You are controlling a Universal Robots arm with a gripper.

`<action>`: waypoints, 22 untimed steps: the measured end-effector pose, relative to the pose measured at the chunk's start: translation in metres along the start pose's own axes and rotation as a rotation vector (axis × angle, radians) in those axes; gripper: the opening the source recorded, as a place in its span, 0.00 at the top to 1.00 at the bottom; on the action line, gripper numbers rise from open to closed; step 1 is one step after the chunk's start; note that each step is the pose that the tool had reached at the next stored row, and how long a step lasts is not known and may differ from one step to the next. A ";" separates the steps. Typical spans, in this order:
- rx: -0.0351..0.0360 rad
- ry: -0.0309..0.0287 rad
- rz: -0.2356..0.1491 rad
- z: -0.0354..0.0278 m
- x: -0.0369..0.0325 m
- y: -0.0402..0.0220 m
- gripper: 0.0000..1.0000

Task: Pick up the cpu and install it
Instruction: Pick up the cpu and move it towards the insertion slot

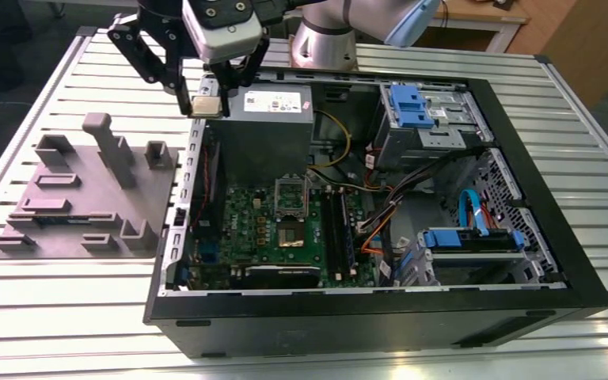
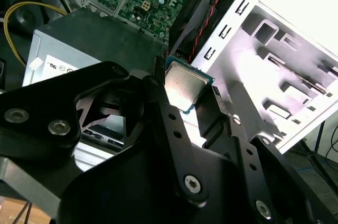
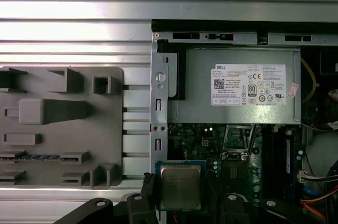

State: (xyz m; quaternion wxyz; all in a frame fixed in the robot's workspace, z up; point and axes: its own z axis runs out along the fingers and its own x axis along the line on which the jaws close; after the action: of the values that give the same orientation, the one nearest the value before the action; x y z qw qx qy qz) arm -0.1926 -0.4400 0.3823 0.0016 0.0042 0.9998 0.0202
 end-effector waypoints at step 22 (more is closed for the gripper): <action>0.0000 0.0000 0.000 0.0000 -0.0094 0.0001 0.53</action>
State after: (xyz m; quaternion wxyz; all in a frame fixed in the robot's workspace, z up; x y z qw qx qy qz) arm -0.1832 -0.4401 0.3824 0.0016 0.0042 0.9998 0.0202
